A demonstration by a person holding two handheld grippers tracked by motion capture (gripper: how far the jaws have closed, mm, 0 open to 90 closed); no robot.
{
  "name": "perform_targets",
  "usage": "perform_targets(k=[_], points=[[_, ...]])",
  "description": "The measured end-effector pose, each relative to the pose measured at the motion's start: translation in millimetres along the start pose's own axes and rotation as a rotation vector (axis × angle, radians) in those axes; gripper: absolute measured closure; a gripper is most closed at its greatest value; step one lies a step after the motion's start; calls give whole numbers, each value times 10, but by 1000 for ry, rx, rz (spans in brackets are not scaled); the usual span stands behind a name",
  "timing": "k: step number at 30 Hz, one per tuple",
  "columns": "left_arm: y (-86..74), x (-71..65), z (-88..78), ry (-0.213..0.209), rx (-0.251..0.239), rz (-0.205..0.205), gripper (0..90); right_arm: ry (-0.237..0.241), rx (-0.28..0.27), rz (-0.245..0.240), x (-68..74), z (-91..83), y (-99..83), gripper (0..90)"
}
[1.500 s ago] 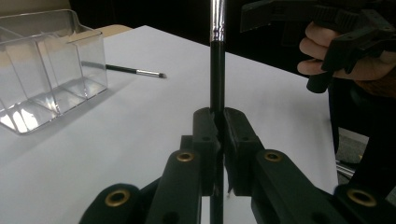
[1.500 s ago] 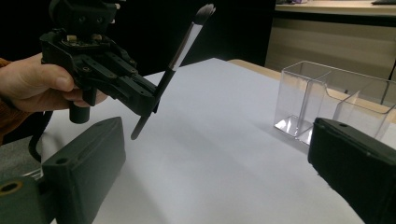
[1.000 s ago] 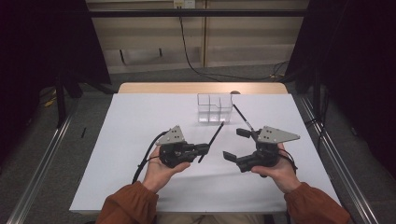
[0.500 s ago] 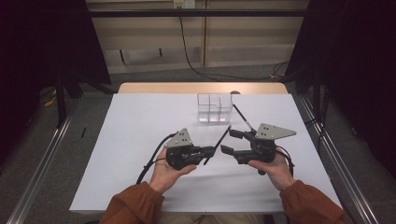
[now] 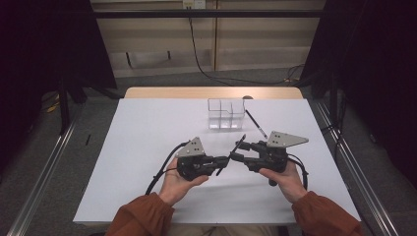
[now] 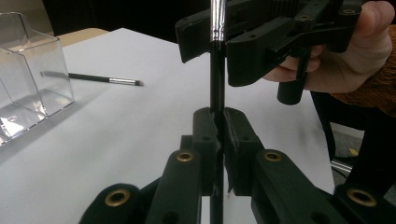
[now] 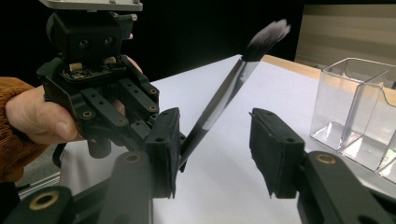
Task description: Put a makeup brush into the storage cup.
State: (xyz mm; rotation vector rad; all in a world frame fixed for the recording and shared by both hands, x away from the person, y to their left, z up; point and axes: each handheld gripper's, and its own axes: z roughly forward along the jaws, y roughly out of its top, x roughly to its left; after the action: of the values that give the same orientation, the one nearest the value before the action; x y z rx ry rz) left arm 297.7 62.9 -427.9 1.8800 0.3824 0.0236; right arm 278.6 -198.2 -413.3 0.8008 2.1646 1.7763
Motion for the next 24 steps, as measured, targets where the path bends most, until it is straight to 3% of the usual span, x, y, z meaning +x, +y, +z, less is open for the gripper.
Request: perform_targets(k=[9,24], points=[[-27,-10,46,-11,24,10,842,39,-12,30,-19,-1,-3,731],[-55,-27,94,-15,29,25,842,69,-12,42,27,16,11,821]])
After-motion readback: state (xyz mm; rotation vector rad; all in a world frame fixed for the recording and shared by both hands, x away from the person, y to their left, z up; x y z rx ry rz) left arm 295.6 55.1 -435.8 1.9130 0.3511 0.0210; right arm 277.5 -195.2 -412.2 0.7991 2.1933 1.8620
